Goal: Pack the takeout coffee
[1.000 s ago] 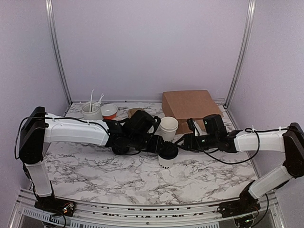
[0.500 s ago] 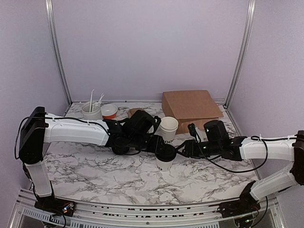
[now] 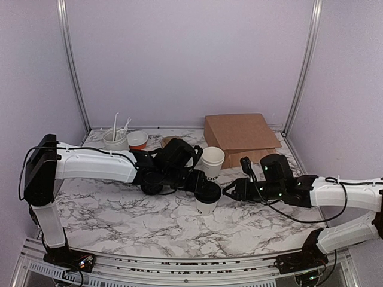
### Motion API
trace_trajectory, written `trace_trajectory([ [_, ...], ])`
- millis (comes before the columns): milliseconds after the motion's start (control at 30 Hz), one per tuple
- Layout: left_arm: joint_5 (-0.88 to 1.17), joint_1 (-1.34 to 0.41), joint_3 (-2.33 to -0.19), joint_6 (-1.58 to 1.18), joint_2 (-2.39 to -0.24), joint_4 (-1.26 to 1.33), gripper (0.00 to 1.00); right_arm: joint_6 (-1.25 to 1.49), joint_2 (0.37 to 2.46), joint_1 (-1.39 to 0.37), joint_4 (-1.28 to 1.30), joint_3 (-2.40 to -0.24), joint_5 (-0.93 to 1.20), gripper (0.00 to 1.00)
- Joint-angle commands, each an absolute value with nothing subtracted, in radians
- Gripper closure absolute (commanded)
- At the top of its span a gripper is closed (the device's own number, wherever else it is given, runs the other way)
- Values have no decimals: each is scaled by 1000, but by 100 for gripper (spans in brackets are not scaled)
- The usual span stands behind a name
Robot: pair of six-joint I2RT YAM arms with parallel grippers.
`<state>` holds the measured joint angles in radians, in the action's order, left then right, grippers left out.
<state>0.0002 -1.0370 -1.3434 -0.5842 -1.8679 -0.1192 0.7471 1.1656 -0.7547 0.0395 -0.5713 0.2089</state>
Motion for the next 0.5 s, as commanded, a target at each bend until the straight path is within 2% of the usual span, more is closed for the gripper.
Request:
trace_trajectory([
  [0, 11, -1030, -1321, -546, -1875, -203, 56, 705, 1150, -673, 33, -625, 276, 49],
  [467, 44, -1035, -1334, -521, -1887, -203, 56, 661, 1307, -647, -23, -687, 347, 50],
])
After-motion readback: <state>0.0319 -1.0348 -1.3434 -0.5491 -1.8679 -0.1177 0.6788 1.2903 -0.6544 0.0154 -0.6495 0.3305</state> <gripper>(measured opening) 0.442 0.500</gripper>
